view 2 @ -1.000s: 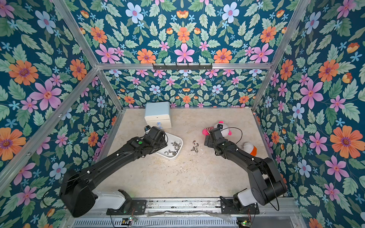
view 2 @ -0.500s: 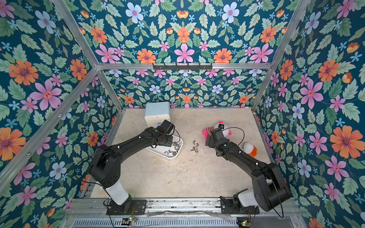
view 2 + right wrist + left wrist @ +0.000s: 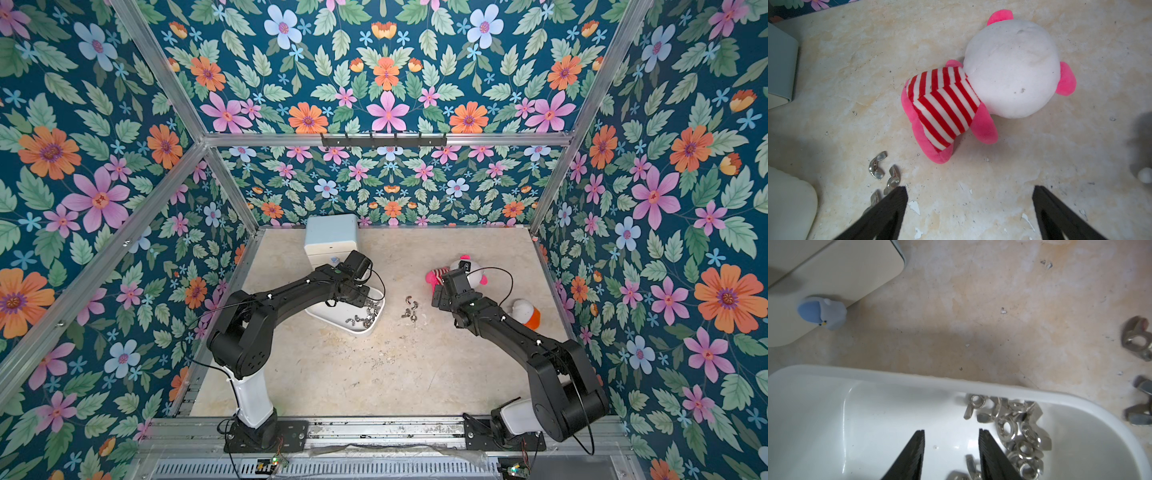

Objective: Take out the wing nut from the storage box
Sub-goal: Pick up the wing nut from the storage box.

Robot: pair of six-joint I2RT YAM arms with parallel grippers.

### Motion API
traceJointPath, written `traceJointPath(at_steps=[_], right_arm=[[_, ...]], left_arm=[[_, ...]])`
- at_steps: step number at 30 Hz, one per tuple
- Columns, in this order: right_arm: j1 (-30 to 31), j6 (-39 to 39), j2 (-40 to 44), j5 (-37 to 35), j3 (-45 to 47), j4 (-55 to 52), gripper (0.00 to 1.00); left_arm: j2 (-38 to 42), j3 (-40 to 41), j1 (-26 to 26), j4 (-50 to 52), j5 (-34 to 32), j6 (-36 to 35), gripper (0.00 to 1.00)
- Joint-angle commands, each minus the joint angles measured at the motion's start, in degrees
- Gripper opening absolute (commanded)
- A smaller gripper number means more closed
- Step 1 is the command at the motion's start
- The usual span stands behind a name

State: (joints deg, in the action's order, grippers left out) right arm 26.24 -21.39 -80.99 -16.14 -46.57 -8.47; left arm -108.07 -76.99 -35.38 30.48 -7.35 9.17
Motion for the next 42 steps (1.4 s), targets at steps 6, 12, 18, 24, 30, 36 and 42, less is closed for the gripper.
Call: traceJointPath(at_steps=[6,12,18,24,30,36,42], right_arm=[[0.09,-0.32,-0.28,-1.11,0.15,-0.5,0.99],[0.05,-0.32,-0.92,-0.91,-0.37,-0.41,0.99],[0.06,-0.52,-0.92,-0.91,-0.52,-0.58,0.99],[0.04,-0.59,-0.92,-1.17,-0.17,-0.59,0.99],[0.04,-0.59,-0.68,-1.35,-0.38,-0.85,0.99],[0.06,-0.74,-0.4,-1.54,-0.1,-1.02,0.99],[0.08,-0.85,-0.24,-1.52,0.0,-0.94,0.99]], left_arm=[[-1.07,1.17,0.04,-2.31,1.73,-0.05,0.46],[-1.83,2.14,0.21,-3.51,0.76,-0.14,0.41],[-1.75,3.21,0.39,-5.75,1.47,-0.38,0.35],[-2.31,3.44,0.48,-6.92,2.37,-0.29,0.32],[-3.28,3.37,0.48,-7.34,3.09,-0.03,0.28],[-3.02,3.35,0.48,-7.19,2.53,0.06,0.21],[-3.29,3.68,0.48,-7.36,3.14,-0.12,0.15]])
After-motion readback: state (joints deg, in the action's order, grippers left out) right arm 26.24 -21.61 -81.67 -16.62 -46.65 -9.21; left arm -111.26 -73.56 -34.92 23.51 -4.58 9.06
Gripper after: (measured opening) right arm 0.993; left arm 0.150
